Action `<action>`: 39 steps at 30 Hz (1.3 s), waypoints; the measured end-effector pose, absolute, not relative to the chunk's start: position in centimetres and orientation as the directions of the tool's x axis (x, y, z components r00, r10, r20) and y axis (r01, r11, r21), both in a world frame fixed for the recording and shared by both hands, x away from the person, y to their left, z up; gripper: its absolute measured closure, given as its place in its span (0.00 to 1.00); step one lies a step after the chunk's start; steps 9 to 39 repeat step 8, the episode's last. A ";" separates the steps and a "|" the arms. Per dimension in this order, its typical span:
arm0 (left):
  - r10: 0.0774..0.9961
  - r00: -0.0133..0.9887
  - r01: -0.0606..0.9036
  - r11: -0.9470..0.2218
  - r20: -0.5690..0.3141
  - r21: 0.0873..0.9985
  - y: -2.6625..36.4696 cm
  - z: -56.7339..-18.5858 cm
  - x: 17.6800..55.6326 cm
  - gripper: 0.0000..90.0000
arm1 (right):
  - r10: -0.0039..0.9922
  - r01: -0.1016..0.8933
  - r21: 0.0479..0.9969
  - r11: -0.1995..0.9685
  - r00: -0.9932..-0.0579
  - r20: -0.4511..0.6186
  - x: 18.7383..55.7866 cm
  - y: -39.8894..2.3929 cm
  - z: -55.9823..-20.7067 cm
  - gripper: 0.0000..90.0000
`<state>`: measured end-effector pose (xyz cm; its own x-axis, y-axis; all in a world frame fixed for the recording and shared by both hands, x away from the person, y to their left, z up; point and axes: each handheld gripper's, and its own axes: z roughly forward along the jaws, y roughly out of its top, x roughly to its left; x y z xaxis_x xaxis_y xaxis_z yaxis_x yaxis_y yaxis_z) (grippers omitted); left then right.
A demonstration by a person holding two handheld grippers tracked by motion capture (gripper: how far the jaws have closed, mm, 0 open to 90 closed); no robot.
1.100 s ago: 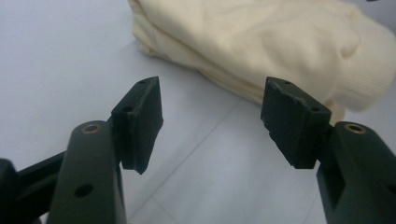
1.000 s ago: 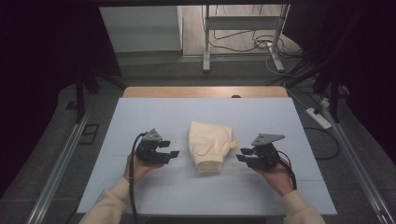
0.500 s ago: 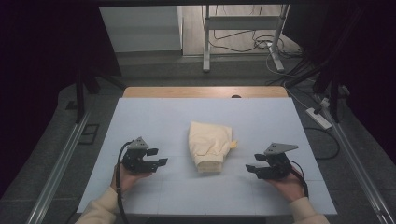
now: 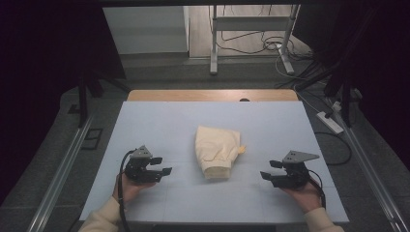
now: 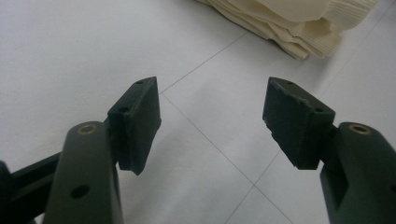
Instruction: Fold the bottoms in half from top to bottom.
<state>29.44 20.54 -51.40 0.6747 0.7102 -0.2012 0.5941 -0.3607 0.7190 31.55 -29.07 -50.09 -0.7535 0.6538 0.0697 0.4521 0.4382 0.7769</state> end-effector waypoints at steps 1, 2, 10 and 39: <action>0.710 0.675 0.594 -0.360 -0.202 0.719 20.5 -51.4 29.4 0.40 | 0.653 0.453 0.776 0.438 -0.754 0.071 31.6 -29.0 -50.1 0.41; 0.709 0.676 0.594 -0.362 -0.202 0.719 20.5 -51.4 29.4 0.40 | 0.653 0.453 0.776 0.439 -0.754 0.071 31.5 -29.0 -50.2 0.41; 0.707 0.678 0.594 -0.367 -0.200 0.715 20.4 -51.5 29.4 0.39 | 0.649 0.445 0.782 0.435 -0.757 0.070 31.5 -29.0 -50.1 0.41; 0.707 0.678 0.594 -0.367 -0.200 0.715 20.4 -51.5 29.4 0.39 | 0.649 0.445 0.782 0.435 -0.757 0.070 31.5 -29.0 -50.1 0.41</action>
